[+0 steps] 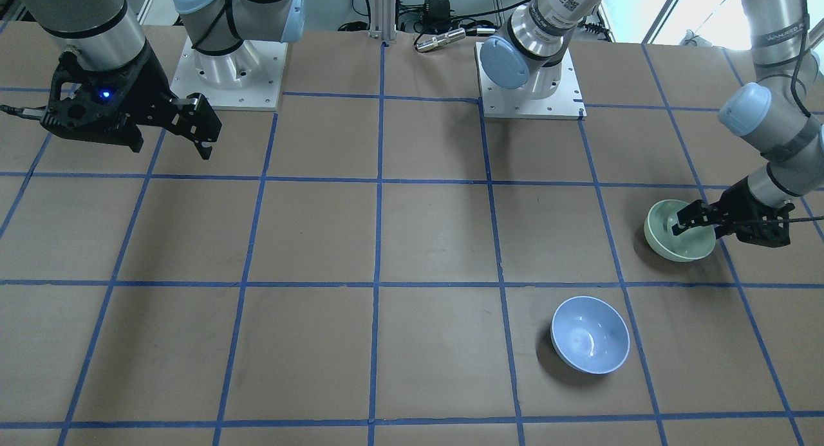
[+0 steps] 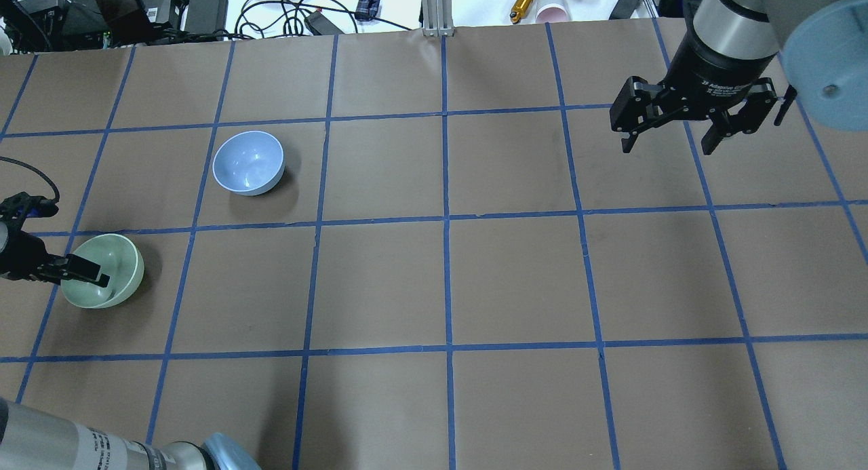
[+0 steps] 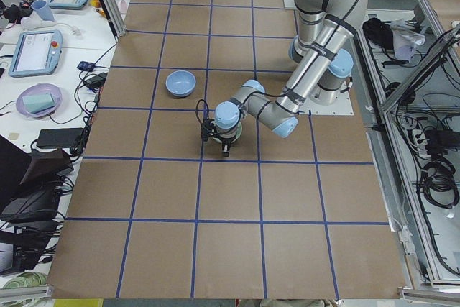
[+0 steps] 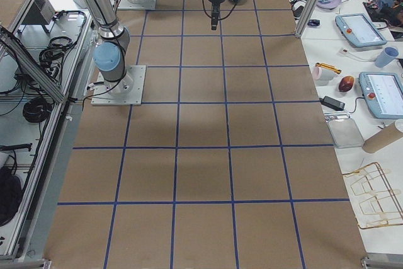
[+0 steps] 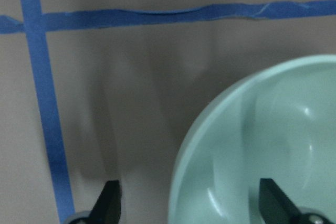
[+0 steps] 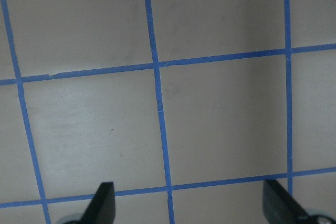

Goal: Stack green bowl on blue bowl
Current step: 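Lower the left gripper onto the rim of the pale green bowl, then close the left gripper on the green bowl's rim and lift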

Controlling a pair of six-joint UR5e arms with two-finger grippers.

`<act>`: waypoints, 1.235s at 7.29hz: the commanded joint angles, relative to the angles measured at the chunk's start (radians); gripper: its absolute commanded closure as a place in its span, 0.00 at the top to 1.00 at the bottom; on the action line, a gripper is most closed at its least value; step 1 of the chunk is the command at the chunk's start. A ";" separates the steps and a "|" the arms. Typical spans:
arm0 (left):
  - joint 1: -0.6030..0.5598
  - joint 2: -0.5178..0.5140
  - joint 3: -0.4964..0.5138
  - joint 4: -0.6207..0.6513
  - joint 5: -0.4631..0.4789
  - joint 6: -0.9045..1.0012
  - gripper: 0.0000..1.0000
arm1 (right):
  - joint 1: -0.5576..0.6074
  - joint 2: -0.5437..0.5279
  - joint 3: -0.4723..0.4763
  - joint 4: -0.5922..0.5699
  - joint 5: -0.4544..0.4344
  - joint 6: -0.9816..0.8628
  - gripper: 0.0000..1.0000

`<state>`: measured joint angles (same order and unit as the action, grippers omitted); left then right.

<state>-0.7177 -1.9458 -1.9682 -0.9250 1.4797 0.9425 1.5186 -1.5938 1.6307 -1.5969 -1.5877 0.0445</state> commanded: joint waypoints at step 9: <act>0.000 0.007 0.008 0.000 -0.004 0.041 0.03 | 0.000 0.000 0.000 0.000 0.000 0.000 1.00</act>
<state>-0.7174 -1.9430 -1.9632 -0.9237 1.4741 0.9832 1.5186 -1.5938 1.6306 -1.5969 -1.5873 0.0445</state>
